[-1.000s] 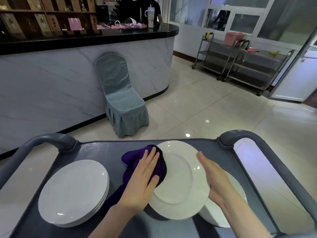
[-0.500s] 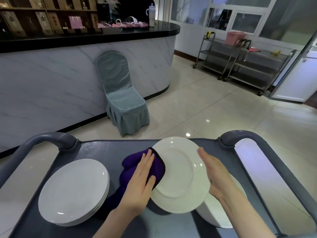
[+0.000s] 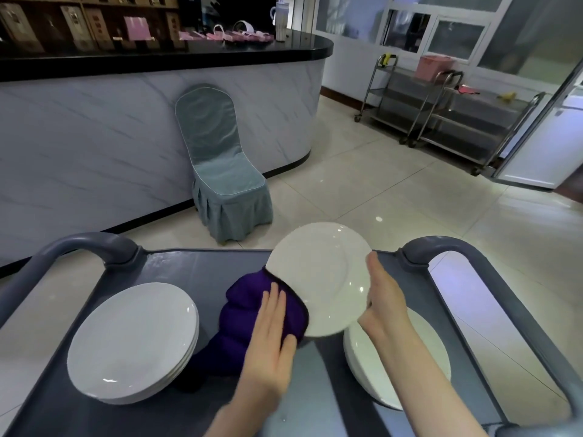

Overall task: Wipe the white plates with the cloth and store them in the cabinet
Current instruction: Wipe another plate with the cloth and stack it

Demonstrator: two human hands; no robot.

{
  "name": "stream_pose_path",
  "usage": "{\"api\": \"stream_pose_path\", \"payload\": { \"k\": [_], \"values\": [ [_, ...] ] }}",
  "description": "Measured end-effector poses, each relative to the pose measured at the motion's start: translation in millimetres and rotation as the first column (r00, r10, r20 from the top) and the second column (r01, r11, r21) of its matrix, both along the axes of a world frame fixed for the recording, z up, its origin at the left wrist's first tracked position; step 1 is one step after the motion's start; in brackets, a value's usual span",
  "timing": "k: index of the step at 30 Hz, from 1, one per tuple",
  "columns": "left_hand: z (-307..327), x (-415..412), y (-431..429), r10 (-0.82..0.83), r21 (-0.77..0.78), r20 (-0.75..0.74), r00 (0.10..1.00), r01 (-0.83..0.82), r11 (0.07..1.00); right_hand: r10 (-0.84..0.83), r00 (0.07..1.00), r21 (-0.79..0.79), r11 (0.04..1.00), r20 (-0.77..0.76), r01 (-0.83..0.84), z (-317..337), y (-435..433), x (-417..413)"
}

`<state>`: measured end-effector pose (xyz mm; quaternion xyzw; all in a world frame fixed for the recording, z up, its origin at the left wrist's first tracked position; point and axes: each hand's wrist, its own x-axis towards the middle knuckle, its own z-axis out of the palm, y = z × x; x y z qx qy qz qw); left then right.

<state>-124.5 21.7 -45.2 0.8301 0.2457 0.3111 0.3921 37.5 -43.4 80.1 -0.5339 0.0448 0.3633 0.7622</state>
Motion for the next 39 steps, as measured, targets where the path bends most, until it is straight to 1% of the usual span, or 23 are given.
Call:
{"api": "stream_pose_path", "payload": {
  "k": [2, 4, 8, 9, 12, 13, 14, 15, 17, 19, 20, 22, 24, 25, 26, 28, 31, 32, 34, 35, 37, 38, 39],
  "values": [
    [-10, 10, -24, 0.009, 0.074, -0.032, 0.999, -0.007, 0.997, -0.039, 0.999, 0.034, 0.999, -0.036, 0.040, 0, 9, -10],
    [-12, 18, -36, 0.016, 0.139, -0.068, 0.998, -0.007, 0.990, -0.048, 0.997, 0.025, 0.998, -0.053, 0.049, -2, 15, -19],
    [-4, 13, -13, -0.026, 0.275, -0.117, 0.993, 0.058, 0.960, -0.071, 0.996, 0.055, 0.996, -0.049, 0.073, -3, 13, -26],
    [-2, 10, -5, -0.021, 0.251, -0.103, 0.994, 0.047, 0.967, -0.055, 0.998, 0.074, 0.996, -0.027, 0.056, -3, 11, -28],
    [3, 8, 10, 0.043, 0.037, -0.019, 0.999, -0.042, 0.998, -0.021, 0.998, 0.067, 0.998, 0.059, 0.017, 3, 7, -32],
    [3, 9, 10, 0.039, 0.024, -0.029, 0.999, -0.038, 0.999, -0.027, 0.997, 0.056, 0.998, 0.073, 0.023, 4, 8, -32],
    [3, 9, 6, 0.025, 0.051, -0.061, 0.998, -0.022, 0.998, -0.045, 0.996, 0.048, 0.998, 0.075, 0.041, 5, 9, -33],
    [2, 10, 1, 0.012, 0.118, -0.108, 0.994, 0.001, 0.993, -0.068, 0.995, 0.042, 0.997, 0.066, 0.065, 4, 12, -34],
    [-3, 12, -11, -0.014, 0.306, -0.207, 0.978, 0.079, 0.949, -0.115, 0.993, 0.038, 0.993, 0.039, 0.113, 5, 18, -39],
    [-5, 14, -18, -0.028, 0.385, -0.250, 0.968, 0.126, 0.914, -0.116, 0.992, 0.022, 0.993, 0.044, 0.115, 3, 20, -45],
    [-1, 15, -18, -0.052, 0.372, -0.233, 0.971, 0.138, 0.918, -0.097, 0.993, 0.009, 0.995, 0.062, 0.096, 2, 19, -50],
    [15, 19, -11, -0.094, 0.291, -0.124, 0.988, 0.127, 0.948, -0.052, 0.988, -0.010, 0.998, 0.143, 0.054, -2, 15, -61],
    [34, 20, 1, -0.144, 0.064, -0.040, 0.989, 0.147, 0.987, 0.017, 0.957, -0.058, 0.998, 0.289, 0.000, -10, 9, -75],
    [43, 21, 7, -0.137, -0.006, 0.010, 0.990, 0.137, 0.990, 0.050, 0.936, -0.079, 0.997, 0.350, -0.024, -14, 7, -81],
    [49, 20, 11, -0.131, -0.024, 0.032, 0.991, 0.132, 0.991, 0.068, 0.920, -0.095, 0.995, 0.386, -0.034, -17, 6, -84],
    [54, 18, 10, -0.160, 0.011, -0.003, 0.987, 0.160, 0.987, 0.073, 0.907, -0.119, 0.993, 0.415, -0.026, -19, 8, -84],
    [39, 12, -9, -0.189, 0.163, -0.118, 0.975, 0.207, 0.965, 0.047, 0.925, -0.108, 0.994, 0.376, -0.006, -18, 13, -72],
    [32, 10, -16, -0.188, 0.166, -0.122, 0.975, 0.207, 0.964, 0.046, 0.931, -0.107, 0.994, 0.362, -0.008, -17, 13, -69],
    [21, 13, -17, -0.151, 0.174, -0.068, 0.986, 0.161, 0.972, 0.055, 0.929, -0.109, 0.994, 0.366, -0.016, -19, 12, -69],
    [21, 17, -14, -0.120, 0.157, -0.036, 0.992, 0.124, 0.980, 0.073, 0.920, -0.124, 0.992, 0.384, -0.027, -21, 10, -72],
    [33, 23, -3, -0.094, 0.017, 0.012, 0.996, 0.094, 0.995, 0.129, 0.893, -0.173, 0.983, 0.431, -0.059, -30, 5, -82],
    [40, 24, 3, -0.095, -0.028, 0.025, 0.995, 0.095, 0.995, 0.152, 0.883, -0.192, 0.979, 0.444, -0.072, -33, 2, -88],
    [45, 25, 8, -0.097, -0.032, 0.030, 0.995, 0.098, 0.995, 0.163, 0.880, -0.200, 0.976, 0.445, -0.080, -36, 0, -91]
  ]
}}
